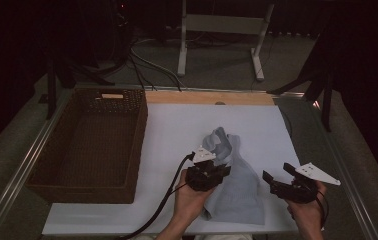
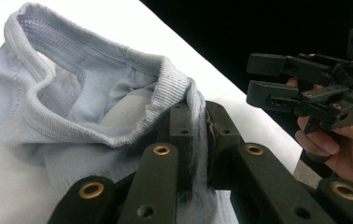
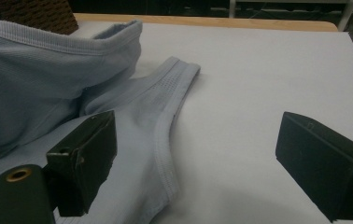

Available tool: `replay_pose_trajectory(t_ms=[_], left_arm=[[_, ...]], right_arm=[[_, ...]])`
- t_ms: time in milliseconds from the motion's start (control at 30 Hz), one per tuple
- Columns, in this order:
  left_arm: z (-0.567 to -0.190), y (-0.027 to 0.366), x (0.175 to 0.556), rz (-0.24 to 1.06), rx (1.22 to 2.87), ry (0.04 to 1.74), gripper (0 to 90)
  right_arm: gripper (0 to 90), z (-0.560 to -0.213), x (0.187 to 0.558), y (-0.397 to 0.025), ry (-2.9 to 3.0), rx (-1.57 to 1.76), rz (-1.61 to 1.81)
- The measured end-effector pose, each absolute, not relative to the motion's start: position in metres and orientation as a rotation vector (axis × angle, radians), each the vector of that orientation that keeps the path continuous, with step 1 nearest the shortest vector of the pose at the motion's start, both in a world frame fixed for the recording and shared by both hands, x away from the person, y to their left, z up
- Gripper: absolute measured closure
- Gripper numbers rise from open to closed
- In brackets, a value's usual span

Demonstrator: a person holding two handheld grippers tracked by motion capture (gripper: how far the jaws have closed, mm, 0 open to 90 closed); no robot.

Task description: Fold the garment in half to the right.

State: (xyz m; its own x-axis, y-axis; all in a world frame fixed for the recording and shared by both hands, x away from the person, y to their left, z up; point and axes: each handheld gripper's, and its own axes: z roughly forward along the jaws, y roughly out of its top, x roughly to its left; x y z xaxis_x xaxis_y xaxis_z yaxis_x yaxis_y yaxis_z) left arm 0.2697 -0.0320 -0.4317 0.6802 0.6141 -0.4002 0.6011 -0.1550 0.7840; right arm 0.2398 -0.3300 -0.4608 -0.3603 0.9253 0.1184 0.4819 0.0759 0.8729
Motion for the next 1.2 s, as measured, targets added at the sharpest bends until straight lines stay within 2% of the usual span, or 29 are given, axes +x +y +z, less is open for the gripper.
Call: replay_pose_trajectory(t_ms=[1200], left_arm=[[-0.423, -0.054, 0.275, 0.0, 1.801, 0.921, 85.0]], right_arm=[[12.8, -0.461, 0.239, -0.331, 1.88, 1.391, 1.228]])
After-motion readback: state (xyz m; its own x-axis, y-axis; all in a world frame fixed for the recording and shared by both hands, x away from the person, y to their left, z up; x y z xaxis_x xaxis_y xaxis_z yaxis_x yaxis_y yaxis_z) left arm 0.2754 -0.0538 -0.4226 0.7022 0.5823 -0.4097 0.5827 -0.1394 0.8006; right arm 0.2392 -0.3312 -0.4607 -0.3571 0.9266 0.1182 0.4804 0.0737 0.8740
